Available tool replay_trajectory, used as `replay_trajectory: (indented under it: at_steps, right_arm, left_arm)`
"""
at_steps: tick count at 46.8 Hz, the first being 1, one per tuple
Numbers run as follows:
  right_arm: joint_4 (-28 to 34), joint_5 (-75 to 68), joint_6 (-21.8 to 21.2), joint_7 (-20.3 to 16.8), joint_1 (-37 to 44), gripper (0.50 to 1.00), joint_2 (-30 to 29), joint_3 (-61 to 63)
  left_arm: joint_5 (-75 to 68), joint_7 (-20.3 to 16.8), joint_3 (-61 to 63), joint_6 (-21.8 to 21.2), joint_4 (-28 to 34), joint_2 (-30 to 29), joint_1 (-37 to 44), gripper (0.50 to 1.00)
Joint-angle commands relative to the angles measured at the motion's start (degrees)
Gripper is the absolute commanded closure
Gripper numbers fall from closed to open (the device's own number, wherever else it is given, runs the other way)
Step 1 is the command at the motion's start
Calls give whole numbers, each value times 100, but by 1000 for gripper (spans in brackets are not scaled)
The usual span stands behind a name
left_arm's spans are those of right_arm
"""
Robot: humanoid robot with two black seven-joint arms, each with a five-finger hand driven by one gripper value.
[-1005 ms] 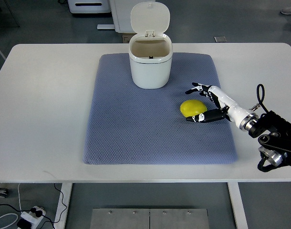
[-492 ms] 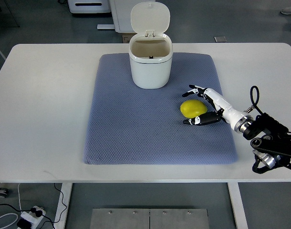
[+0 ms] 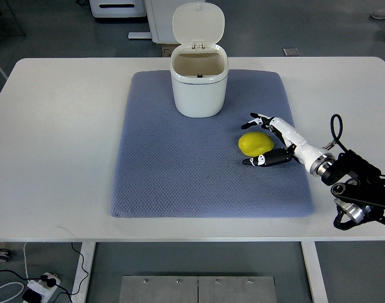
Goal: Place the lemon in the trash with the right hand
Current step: 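Close the right hand fingers around the yellow lemon, then lift the lemon with the right hand and carry it above the bin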
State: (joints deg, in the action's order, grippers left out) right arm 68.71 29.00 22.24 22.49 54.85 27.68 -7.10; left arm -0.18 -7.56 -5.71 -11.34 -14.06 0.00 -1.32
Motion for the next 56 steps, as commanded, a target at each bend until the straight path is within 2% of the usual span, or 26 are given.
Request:
replay_trajectory:
  at_steps: [1, 7, 11, 16, 21, 28, 31, 40, 56]
  right_arm:
    - [-24, 0, -1, -8, 8, 538, 9, -28]
    - [-24, 0, -1, -8, -1, 559, 1, -46]
    - [-33, 0, -1, -8, 8, 597, 1, -63]
    - [-33, 0, -1, -8, 52, 674, 1, -133]
    - [-33, 0, -1, 9, 87, 797, 1, -151]
    - [-24, -9, -1, 9, 122, 896, 1, -151]
    - [-24, -17, -1, 9, 131, 906, 1, -151]
    - [-15, -26, -10, 9, 122, 979, 1, -151]
    - [-15, -70, -10, 9, 227, 990, 62, -134]
  left_arm:
    - [0, 0, 0, 0, 0, 0, 0, 500]
    - [0, 0, 0, 0, 0, 0, 0, 500]
    - [0, 0, 0, 0, 0, 0, 0, 500]
    - [0, 0, 0, 0, 0, 0, 0, 500]
    - [0, 0, 0, 0, 0, 0, 0, 500]
    - [0, 0, 0, 0, 0, 0, 0, 500]
    - [0, 0, 0, 0, 0, 0, 0, 500]
    - [0, 0, 0, 0, 0, 0, 0, 500]
    - [0, 0, 0, 0, 0, 0, 0, 500]
